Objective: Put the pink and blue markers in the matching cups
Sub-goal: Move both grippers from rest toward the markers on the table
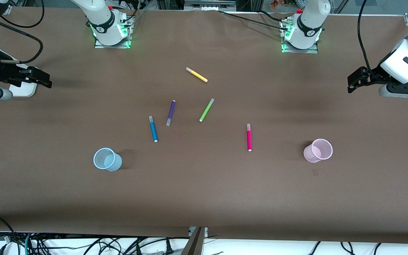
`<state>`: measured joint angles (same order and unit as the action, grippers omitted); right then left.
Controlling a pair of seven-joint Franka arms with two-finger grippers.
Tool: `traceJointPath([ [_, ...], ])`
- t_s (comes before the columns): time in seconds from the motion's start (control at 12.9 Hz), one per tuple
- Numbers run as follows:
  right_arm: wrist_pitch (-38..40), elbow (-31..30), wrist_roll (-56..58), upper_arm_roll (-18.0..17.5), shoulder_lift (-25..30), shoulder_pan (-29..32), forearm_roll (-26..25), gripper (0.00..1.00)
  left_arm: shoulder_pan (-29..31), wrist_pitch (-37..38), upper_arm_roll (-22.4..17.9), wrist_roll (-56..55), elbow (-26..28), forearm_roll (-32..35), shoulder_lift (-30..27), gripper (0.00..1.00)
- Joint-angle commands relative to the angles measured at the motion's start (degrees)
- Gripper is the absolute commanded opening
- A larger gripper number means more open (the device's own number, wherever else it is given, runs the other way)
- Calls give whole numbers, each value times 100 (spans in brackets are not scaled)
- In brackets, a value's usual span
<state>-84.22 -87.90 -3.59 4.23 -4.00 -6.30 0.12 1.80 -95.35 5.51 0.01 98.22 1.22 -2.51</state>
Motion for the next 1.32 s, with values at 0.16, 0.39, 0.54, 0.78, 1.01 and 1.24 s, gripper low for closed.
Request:
traceJointPath([
  [0.16,107,194,34,-71,-126,102,-3,100,-40,166,-24,8,-136,-60,66,100],
  [0.39,63,256,16,-71,-197,102,15,100,-57,183,-15,-1,-154,-60,84,100],
  [0.54,2,256,-80,-89,-285,41,59,100,-57,201,186,-36,-137,-86,93,100],
  [0.78,-305,247,-28,-150,-645,-265,24,100,-57,595,512,-36,-128,-148,435,100],
  [1.01,-604,256,-19,-150,-996,-618,67,100,-57,571,845,-124,-58,-78,952,100],
  [1.24,-1332,256,-1,-159,-1803,-995,181,100,-66,-699,1127,-668,161,-69,1628,100],
])
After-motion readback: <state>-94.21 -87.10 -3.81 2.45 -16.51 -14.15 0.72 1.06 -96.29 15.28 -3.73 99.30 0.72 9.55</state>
